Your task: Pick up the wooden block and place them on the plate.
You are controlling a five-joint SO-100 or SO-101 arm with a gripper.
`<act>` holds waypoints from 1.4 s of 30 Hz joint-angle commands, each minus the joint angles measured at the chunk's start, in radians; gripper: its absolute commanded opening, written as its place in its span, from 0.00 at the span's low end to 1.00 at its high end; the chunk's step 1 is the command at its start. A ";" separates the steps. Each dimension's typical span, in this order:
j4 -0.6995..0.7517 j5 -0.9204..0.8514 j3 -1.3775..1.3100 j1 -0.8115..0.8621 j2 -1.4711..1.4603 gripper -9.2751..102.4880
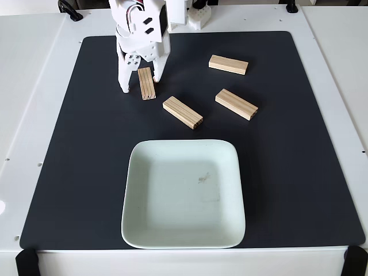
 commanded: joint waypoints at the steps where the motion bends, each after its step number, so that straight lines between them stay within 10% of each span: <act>1: 0.003 -0.008 0.000 -0.012 0.014 0.10; 15: 0.017 -0.035 0.074 -0.012 0.094 0.08; 27: -0.008 -0.683 0.063 -0.029 0.529 0.08; 42: -0.611 -1.055 -0.256 -0.153 0.147 0.08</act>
